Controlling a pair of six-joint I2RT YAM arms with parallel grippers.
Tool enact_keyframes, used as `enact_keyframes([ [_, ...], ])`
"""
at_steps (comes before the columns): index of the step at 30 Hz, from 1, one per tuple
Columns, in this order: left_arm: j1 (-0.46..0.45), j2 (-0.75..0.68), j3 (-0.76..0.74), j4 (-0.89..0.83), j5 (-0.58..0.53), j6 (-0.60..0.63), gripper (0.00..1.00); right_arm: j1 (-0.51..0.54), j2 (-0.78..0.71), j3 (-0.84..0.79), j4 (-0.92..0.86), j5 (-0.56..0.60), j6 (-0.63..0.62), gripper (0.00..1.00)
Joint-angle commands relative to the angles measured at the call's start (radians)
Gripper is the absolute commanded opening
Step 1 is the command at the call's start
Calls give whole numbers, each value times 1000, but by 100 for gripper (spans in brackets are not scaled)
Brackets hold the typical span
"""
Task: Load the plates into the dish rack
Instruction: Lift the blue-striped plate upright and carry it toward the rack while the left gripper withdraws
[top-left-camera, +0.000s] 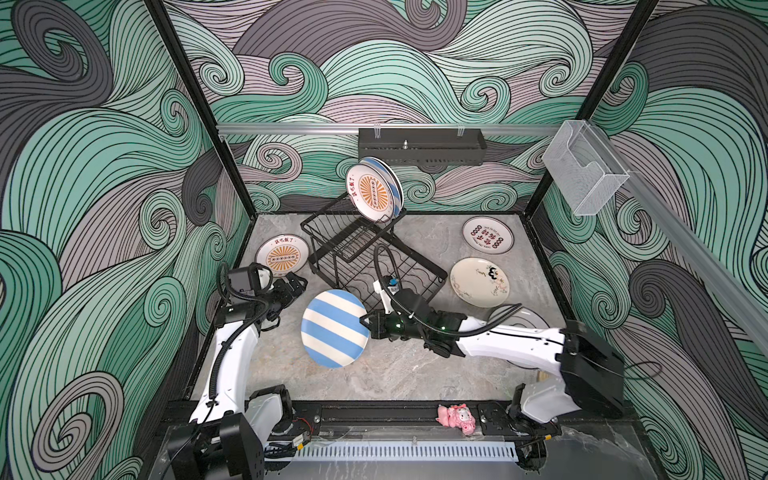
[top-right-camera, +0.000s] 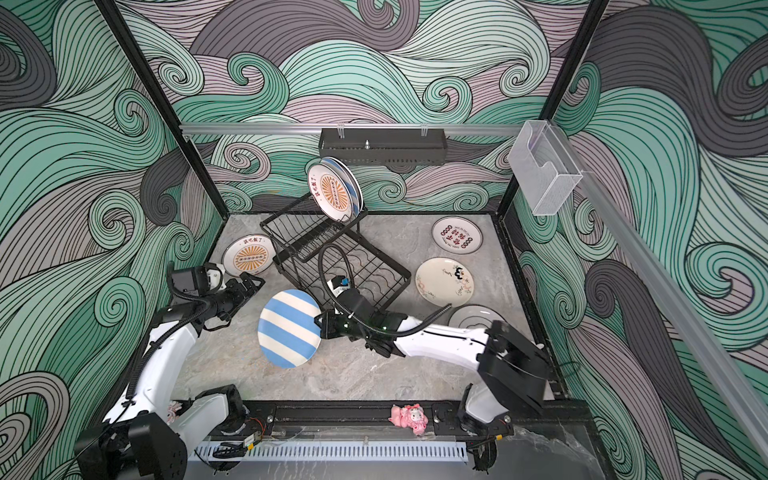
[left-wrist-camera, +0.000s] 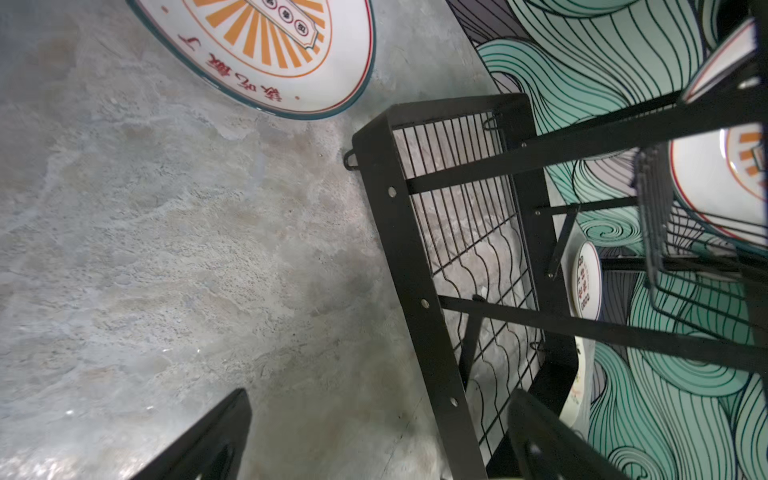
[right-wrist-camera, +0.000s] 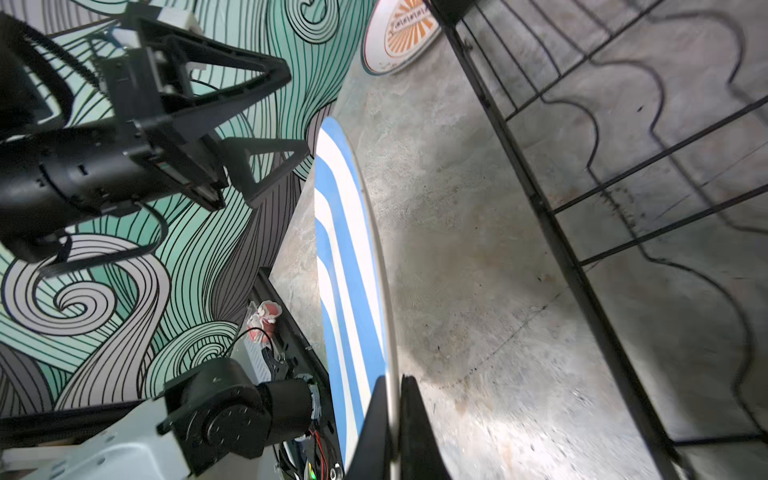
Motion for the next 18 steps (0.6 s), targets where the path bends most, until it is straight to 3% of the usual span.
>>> enact_keyframes([
  [1,6,-1,113,-96,-6,166,99,-8,-163,-22,-216,133,-146,0],
  [5,6,31,169,-97,49,257,99,-47,-346,-3,-422,245,-230,0],
  [9,2,52,173,-89,106,233,99,-112,-449,114,-599,332,-395,0],
  [13,-15,31,133,-18,121,199,99,-198,-437,276,-634,372,-559,0],
  [18,-35,5,97,7,151,178,99,-265,-310,439,-541,378,-734,0],
])
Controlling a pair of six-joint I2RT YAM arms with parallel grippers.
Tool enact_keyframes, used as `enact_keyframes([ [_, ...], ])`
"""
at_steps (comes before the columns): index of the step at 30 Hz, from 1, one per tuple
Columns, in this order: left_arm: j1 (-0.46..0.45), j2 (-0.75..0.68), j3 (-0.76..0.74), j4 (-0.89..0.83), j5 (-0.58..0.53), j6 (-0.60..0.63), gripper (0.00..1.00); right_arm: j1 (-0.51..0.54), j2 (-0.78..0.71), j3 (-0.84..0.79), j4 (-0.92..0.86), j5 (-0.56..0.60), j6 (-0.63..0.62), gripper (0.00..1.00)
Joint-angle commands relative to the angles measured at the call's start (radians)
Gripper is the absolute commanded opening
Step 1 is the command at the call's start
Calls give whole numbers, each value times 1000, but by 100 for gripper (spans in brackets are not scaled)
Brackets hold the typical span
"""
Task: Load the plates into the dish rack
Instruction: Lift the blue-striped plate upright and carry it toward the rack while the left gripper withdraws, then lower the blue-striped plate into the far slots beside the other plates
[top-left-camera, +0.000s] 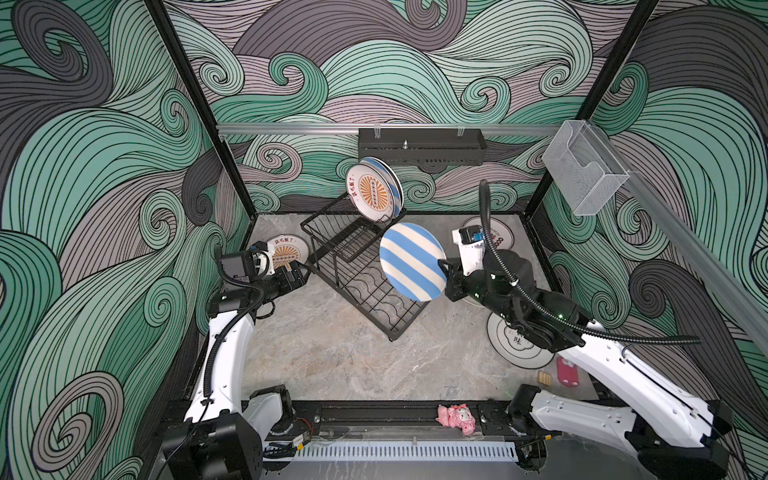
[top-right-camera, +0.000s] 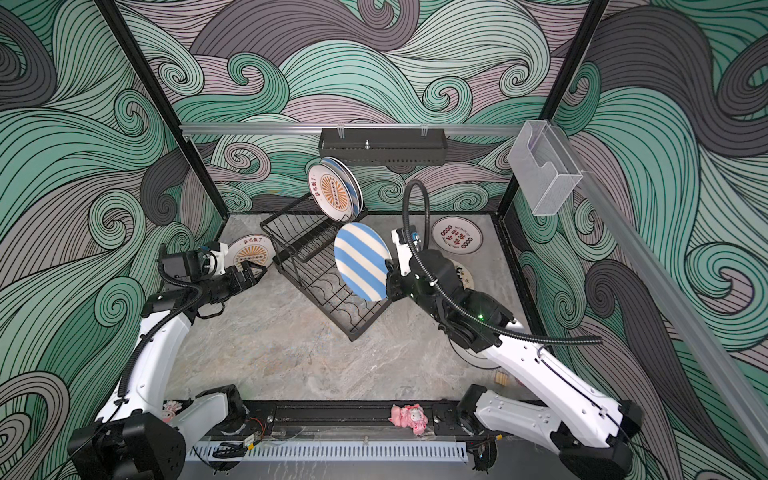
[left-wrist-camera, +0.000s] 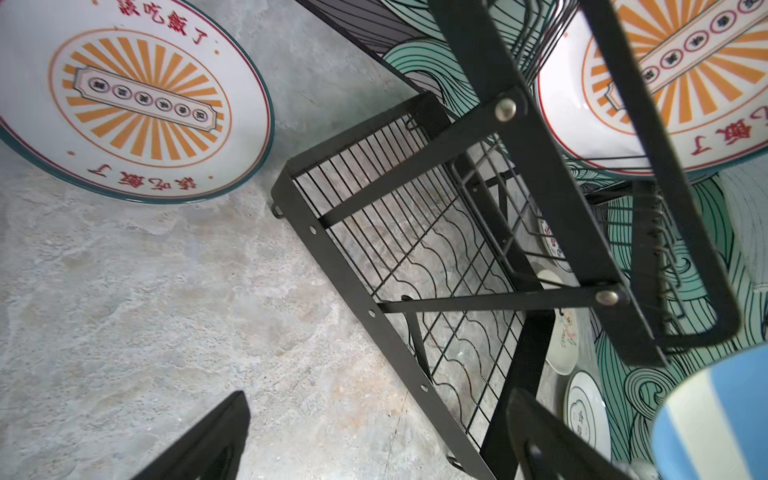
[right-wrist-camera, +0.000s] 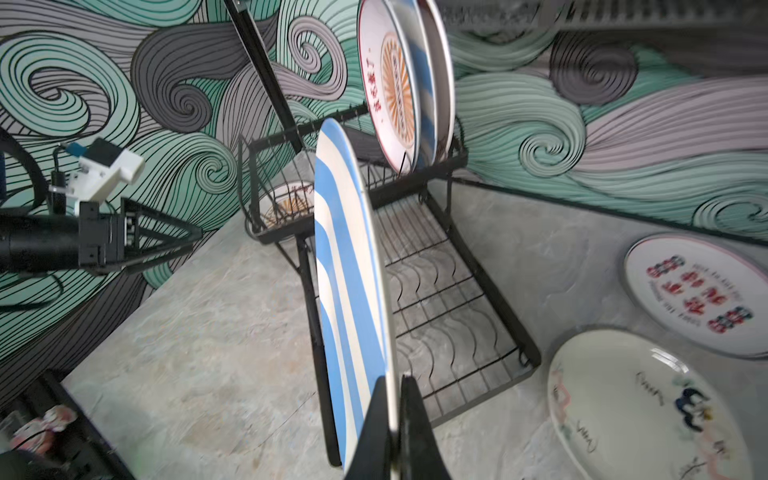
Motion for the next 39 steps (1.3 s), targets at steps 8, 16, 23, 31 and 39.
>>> enact_keyframes([
  [8,-32,-53,-19,40,44,-16,98,-73,273,258,286,72,-332,0],
  [16,-34,-56,-19,23,44,-3,99,-87,428,386,406,55,-421,0],
  [23,-34,-54,-20,23,43,-3,99,-112,507,470,424,19,-415,0],
  [31,-34,-46,-19,18,31,0,99,-140,553,492,435,-34,-366,0],
  [39,-32,-37,-16,14,19,4,99,-165,596,496,446,-69,-327,0],
])
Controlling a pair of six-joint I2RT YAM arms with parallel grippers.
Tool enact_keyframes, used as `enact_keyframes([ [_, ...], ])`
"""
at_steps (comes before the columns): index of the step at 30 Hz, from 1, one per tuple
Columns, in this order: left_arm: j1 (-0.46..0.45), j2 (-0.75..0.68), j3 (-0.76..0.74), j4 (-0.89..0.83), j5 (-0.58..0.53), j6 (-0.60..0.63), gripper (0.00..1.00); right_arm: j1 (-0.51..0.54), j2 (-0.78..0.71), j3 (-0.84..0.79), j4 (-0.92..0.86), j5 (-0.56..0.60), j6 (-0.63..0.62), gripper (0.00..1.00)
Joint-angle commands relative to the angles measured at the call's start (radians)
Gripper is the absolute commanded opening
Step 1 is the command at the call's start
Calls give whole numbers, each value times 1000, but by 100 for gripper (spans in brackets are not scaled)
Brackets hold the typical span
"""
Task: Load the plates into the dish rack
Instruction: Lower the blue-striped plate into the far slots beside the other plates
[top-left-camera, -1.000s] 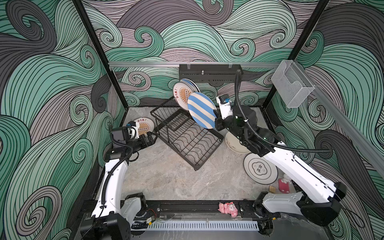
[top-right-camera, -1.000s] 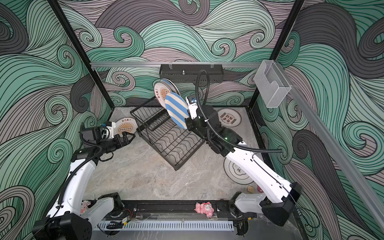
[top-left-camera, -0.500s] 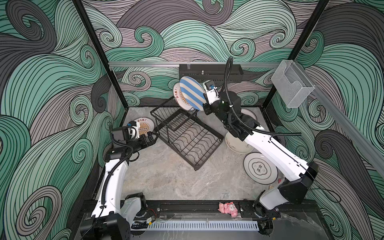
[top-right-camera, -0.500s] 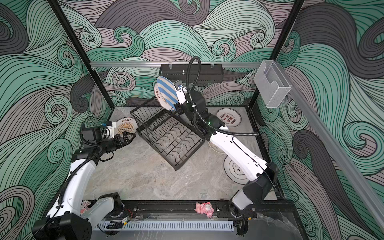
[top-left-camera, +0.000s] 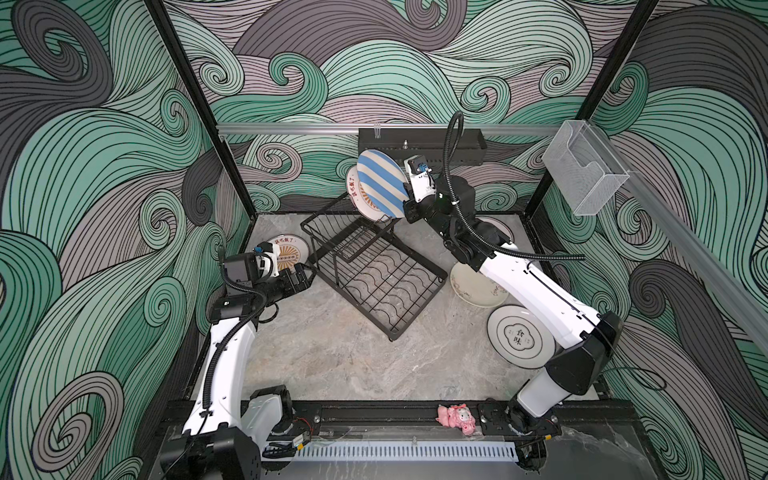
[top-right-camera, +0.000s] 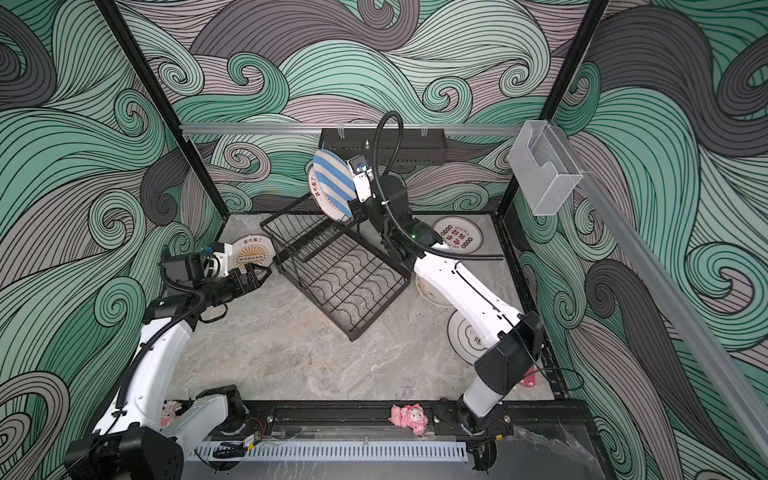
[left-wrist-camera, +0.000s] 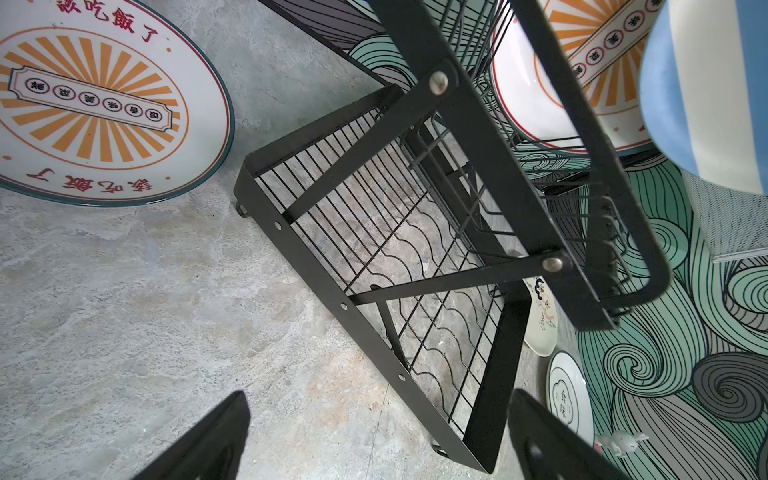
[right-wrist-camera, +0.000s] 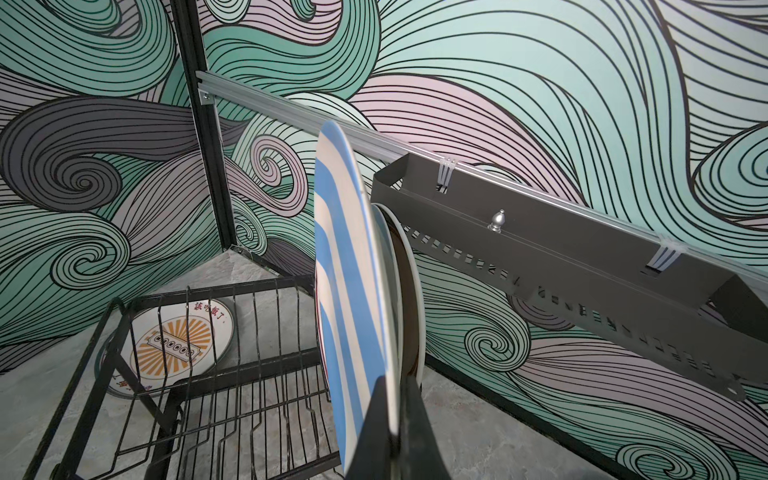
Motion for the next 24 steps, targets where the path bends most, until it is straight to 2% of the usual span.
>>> enact_keyframes([
  [1,-3,9,2,-8,-7,13,99,-13,13,34,82,-26,38,0],
  [24,-1,22,8,-15,-21,19,99,-30,132,90,89,-77,78,0],
])
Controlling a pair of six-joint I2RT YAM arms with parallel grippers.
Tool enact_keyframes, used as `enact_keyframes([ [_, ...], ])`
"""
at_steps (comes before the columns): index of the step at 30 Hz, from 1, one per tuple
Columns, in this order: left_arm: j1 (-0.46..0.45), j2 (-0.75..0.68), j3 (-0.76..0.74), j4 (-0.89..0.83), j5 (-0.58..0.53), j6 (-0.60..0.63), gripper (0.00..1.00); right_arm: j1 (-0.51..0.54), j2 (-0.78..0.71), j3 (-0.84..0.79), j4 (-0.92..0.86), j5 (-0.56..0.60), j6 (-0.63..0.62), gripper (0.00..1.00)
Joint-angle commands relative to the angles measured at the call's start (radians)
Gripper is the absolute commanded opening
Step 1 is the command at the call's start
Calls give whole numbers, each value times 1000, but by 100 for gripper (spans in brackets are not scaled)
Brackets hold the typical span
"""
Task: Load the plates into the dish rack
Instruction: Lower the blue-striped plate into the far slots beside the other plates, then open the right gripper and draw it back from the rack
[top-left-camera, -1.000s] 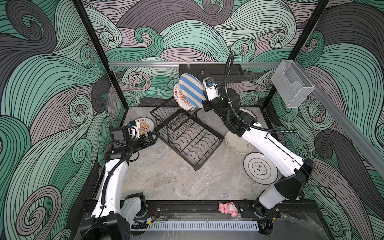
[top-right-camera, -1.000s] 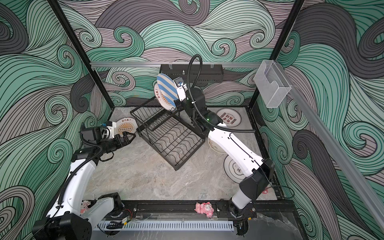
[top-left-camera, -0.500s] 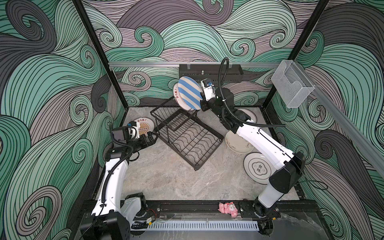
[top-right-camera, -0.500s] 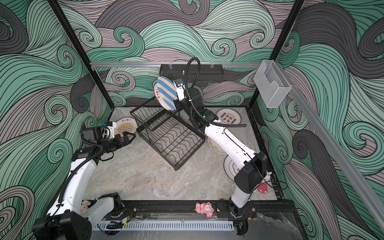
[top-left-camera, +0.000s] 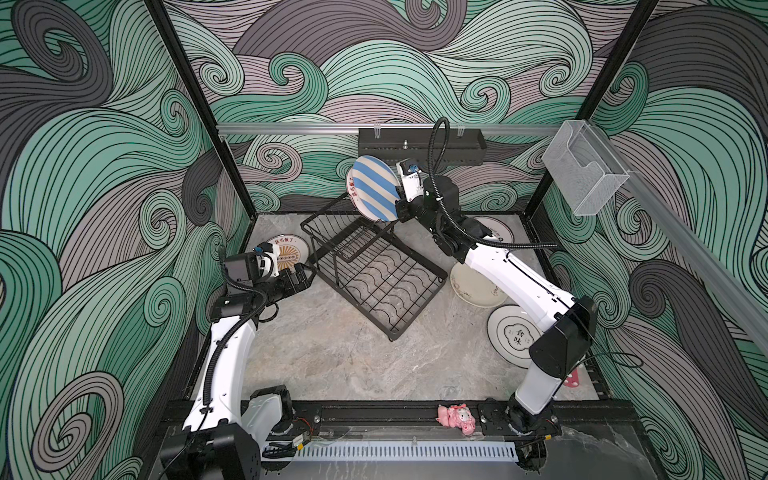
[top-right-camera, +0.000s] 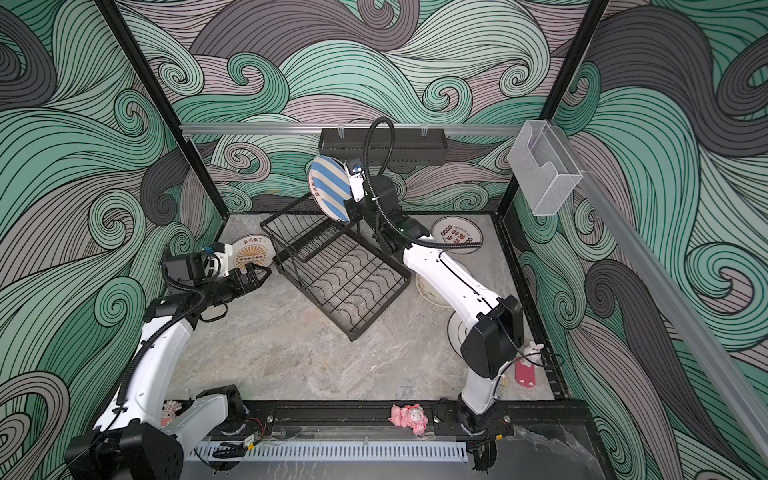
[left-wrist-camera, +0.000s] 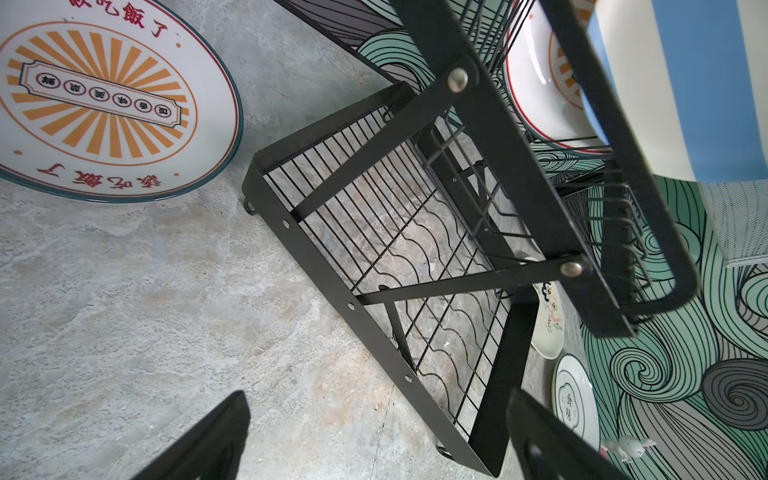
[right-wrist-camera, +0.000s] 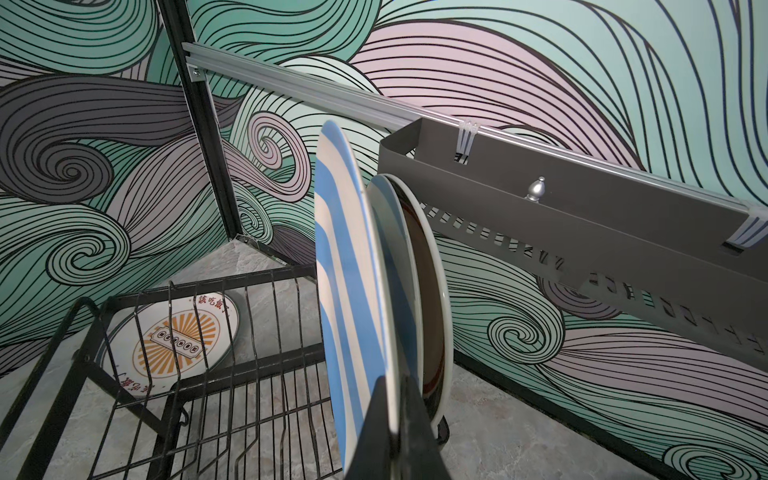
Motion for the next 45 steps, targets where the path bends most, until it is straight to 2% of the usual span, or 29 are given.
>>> enact_keyframes([
  [1,-1,9,7,-14,-7,18,98,-6,18,52,57,-32,28,0],
  [25,3,18,14,-29,-22,26,99,-7,209,221,-19,-54,30,0],
  [27,5,19,14,-29,-22,25,99,-7,219,236,-29,-54,30,9],
  [30,8,19,14,-29,-25,26,99,-6,222,251,-40,-58,31,16],
  [36,14,16,20,-41,-65,33,99,-5,201,286,-98,-76,29,41],
  [45,22,42,65,-104,-175,61,98,6,11,165,-163,-69,33,64],
])
